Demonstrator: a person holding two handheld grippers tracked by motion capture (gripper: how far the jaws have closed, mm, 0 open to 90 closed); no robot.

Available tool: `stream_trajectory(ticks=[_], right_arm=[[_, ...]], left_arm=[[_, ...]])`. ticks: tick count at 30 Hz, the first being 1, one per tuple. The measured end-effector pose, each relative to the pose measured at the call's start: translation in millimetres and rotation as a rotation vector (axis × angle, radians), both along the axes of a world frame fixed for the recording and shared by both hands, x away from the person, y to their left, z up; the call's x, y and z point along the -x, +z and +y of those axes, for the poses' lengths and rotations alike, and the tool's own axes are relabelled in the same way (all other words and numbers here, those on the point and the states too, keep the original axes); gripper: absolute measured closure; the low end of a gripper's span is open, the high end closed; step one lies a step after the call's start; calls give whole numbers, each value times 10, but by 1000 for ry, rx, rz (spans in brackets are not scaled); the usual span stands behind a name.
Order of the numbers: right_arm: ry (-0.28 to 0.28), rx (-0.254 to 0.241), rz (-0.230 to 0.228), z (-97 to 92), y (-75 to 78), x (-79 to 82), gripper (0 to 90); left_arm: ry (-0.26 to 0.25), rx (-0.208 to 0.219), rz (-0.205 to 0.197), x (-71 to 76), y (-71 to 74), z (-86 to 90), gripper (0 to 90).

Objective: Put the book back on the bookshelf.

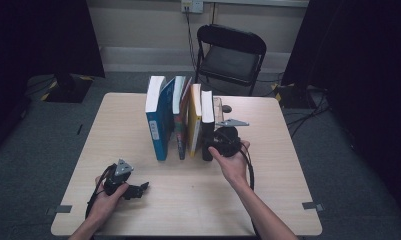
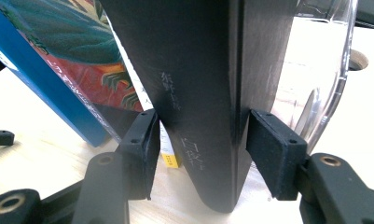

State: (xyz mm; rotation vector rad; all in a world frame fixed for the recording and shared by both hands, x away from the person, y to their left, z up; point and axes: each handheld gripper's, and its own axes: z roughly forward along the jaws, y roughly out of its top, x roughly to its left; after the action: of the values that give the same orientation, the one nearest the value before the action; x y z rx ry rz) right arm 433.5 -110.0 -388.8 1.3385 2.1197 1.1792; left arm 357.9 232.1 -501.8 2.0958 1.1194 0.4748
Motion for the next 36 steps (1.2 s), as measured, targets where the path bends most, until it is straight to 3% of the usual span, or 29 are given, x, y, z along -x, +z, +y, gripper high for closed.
stream_trajectory(ticks=[13, 19, 27, 31, 36], right_arm=[[14, -13, -8, 20, -17, 57, 485], [8, -19, -5, 9, -21, 33, 413], [6, -2, -28, 57, 181, -10, 358], [-8, 23, -27, 130, 214, -79, 328], [-17, 35, -24, 137, 214, -102, 354]], left_arm=[[2, 1, 4, -11, -1, -9, 54], [4, 3, 3, -11, -2, -10, 54], [1, 0, 4, -11, -1, -8, 54], [1, 0, 4, -11, -1, -8, 54], [-1, -2, 3, -11, 0, -7, 55]])
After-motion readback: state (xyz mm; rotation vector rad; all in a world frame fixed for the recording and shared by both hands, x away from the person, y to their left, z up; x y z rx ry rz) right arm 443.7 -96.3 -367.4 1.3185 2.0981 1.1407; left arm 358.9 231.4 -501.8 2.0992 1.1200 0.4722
